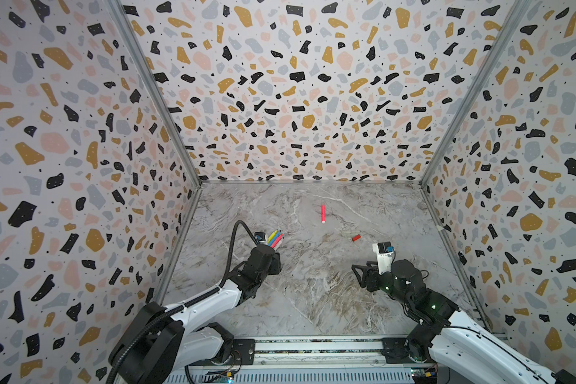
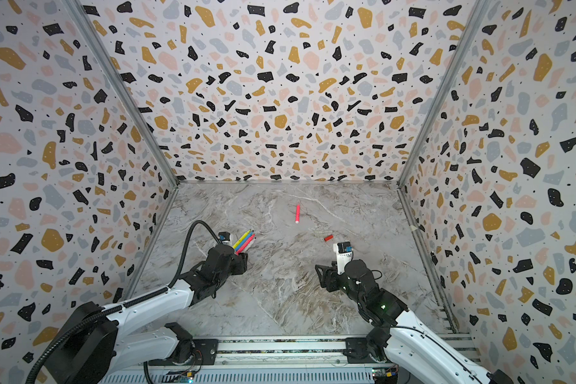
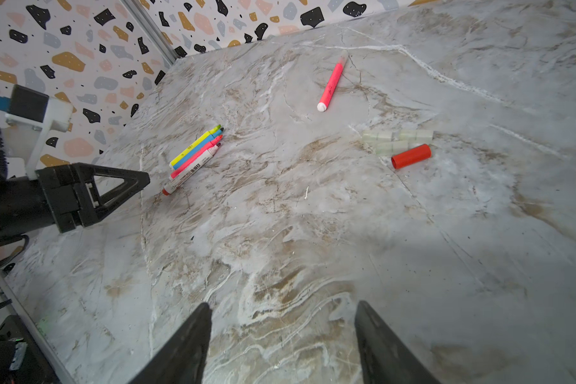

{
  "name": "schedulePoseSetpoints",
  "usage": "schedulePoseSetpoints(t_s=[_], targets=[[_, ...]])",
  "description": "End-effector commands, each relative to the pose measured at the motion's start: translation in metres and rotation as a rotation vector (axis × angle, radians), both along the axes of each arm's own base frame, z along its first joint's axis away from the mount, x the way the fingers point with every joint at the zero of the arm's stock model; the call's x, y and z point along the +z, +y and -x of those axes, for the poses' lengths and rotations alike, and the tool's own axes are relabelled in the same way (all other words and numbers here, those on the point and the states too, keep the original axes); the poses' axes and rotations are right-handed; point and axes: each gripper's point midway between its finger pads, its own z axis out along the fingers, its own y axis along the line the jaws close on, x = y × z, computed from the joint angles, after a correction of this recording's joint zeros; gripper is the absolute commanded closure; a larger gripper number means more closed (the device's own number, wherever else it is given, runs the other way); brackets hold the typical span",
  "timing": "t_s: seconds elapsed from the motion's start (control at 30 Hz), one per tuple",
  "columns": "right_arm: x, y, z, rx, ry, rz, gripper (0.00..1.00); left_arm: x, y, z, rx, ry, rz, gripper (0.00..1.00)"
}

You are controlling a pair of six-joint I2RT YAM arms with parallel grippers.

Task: Insert the pens into the pen caps
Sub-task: 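Lower the left gripper onto the white marker with the red end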

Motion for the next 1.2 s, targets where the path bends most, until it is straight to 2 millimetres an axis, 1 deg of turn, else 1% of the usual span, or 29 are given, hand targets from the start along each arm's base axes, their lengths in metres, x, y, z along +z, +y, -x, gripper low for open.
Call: schedulePoseSetpoints(t_s=[0.0,0.1,0.43,0.67,0.93,1.1,1.17], targets=[[-0.007,-0.005,0.007,0.0,0.032,0.024,0.31,0.009,0.002,-0.012,-0.008,-0.029,-0.012,0.38],[-0.007,-0.006,0.008,0.004,0.036,0.026,0.31,0.003,0.005,-0.015,-0.007,-0.012,-0.022,0.38],[-0.007,-0.006,0.013,0.004,0.05,-0.001,0.31,-0.014,0.004,-0.023,-0.028,0.038,-0.048,0.4],[0.003,-0.007,0.016,0.006,0.044,-0.025,0.31,-0.025,0.007,-0.029,-0.024,0.063,-0.083,0.42],[-0.004,-0.007,0.018,0.005,0.061,-0.03,0.31,-0.035,0.001,-0.03,-0.048,0.095,-0.078,0.48],[-0.006,-0.006,0.017,0.005,0.065,-0.029,0.31,-0.042,0.0,-0.031,-0.061,0.122,-0.1,0.5],[-0.004,-0.006,0.017,0.007,0.063,-0.032,0.31,-0.046,0.0,-0.031,-0.066,0.134,-0.112,0.5]])
